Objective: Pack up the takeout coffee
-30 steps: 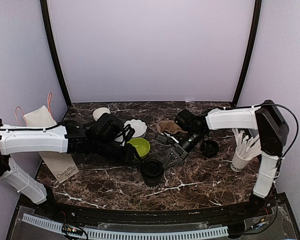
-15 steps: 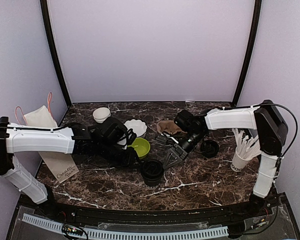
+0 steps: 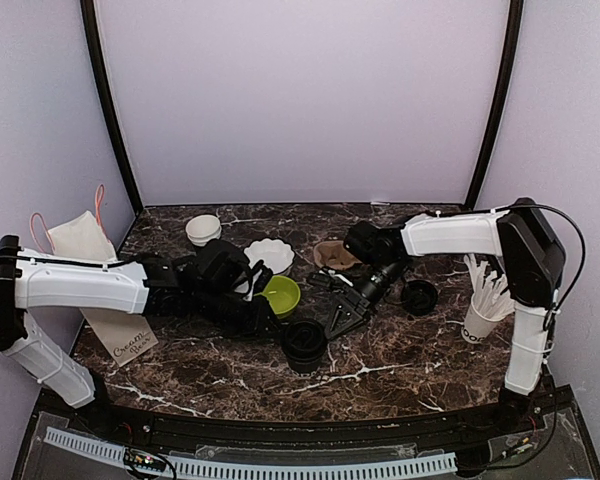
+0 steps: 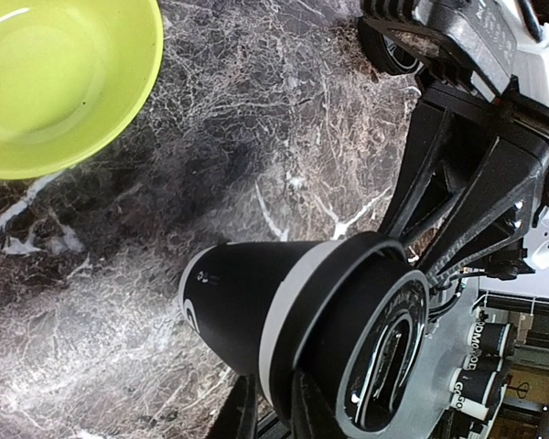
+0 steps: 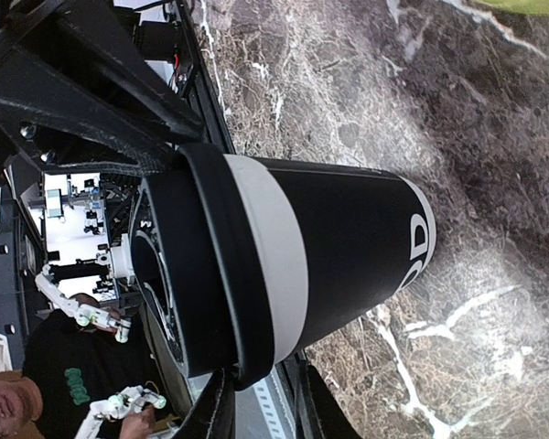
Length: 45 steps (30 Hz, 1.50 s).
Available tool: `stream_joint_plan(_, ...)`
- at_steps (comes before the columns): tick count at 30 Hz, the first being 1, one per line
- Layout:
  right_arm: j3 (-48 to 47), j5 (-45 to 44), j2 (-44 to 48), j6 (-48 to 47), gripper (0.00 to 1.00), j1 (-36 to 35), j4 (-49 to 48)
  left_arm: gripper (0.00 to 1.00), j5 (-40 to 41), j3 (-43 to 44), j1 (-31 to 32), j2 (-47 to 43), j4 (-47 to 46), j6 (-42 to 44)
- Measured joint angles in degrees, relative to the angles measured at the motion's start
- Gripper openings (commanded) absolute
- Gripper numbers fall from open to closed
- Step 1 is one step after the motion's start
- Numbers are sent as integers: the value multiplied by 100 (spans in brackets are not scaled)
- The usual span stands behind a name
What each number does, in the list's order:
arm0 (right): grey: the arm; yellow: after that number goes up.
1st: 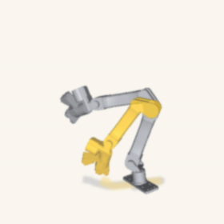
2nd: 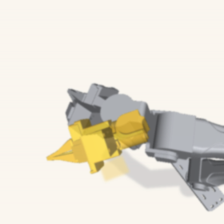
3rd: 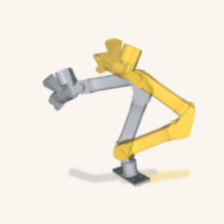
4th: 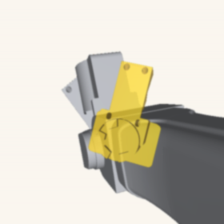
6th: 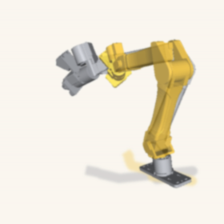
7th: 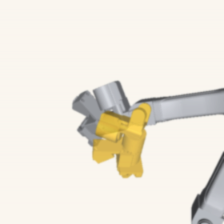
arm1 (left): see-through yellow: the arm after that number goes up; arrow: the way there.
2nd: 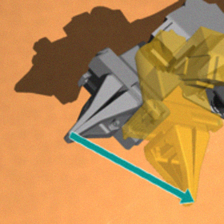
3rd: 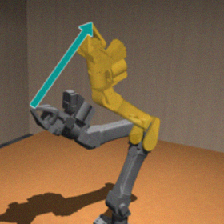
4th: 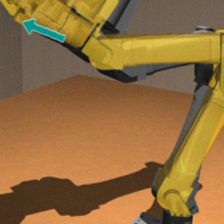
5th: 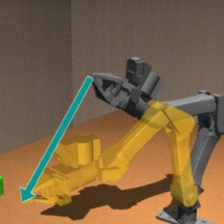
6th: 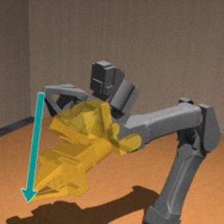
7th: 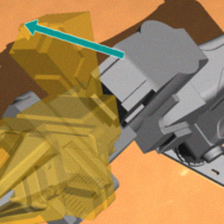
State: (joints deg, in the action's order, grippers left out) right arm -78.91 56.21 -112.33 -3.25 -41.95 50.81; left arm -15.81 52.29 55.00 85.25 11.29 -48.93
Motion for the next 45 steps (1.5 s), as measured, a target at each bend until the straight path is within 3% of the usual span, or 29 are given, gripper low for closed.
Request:
stream_joint_plan(7, -238, -142, -72, 90, 19, -28, 334, 16, -116, -33, -37, -4, -111, -33)
stream_joint_plan(16, -680, -807, 13, -485, 27, 24, 509, 47, 66, 212, 17, -85, 472, 304)
stream_joint_plan(22, -905, -1250, 120, -776, 31, 48, 382, 54, 289, 343, 28, -378, 907, 546)
stream_joint_plan(26, -870, -1414, 339, -896, 35, 72, 389, 51, 442, 619, 20, -492, 1095, 743)
stream_joint_plan(32, -92, -1421, 1134, -944, 41, 85, 256, 37, 483, 861, -238, -435, 1200, 881)
stream_joint_plan(38, 568, -1045, 1224, -885, 42, 85, 146, 38, 179, 824, -374, -271, 1047, 813)
stream_joint_plan(45, 570, -647, 955, -846, 47, -61, 59, 35, -223, 597, -374, -186, 804, 680)
